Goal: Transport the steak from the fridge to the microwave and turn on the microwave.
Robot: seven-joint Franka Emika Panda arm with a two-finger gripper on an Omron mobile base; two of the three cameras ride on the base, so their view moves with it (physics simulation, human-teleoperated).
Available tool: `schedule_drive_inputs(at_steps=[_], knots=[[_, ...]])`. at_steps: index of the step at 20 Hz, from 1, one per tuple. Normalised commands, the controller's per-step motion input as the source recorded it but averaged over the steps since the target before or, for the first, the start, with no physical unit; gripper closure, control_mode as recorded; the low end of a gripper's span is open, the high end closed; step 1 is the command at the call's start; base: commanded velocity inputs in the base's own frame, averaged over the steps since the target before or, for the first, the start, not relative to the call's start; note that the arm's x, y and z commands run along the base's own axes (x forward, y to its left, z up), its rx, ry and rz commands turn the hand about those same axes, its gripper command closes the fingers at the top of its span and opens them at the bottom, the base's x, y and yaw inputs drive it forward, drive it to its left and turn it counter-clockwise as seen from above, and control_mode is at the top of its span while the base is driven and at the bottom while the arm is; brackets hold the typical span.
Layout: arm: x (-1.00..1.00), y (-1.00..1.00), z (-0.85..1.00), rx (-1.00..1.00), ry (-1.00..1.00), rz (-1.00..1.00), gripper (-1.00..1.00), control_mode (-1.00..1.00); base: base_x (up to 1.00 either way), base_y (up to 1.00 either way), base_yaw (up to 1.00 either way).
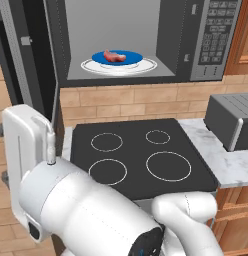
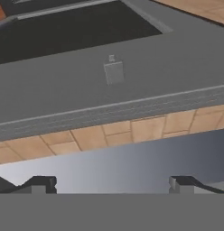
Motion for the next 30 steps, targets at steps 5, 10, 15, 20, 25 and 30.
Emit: schedule_drive_inputs(at_steps=[5,10,15,20,25,30], knots=[[0.15,0.18,0.00,0.00,0.00,-0.11,-1.00,-1.00,0.00,0.00,0.00],[0.18,0.18,0.00,0.00,0.00,-0.18,-1.00,-1.00,0.00,0.00,0.00],[0.13,0.12,0.00,0.00,0.00,-0.18,-1.00,-1.00,0.00,0.00,0.00],[0.10,0.06,0.00,0.00,0.00,-0.17,-1.00,-1.00,0.00,0.00,0.00],[0.09,0.00,0.00,0.00,0.00,-0.17,-1.00,-1.00,0.00,0.00,0.00],[0.15,-0.02,0.00,0.00,0.00,-0.17,-1.00,-1.00,0.00,0.00,0.00]])
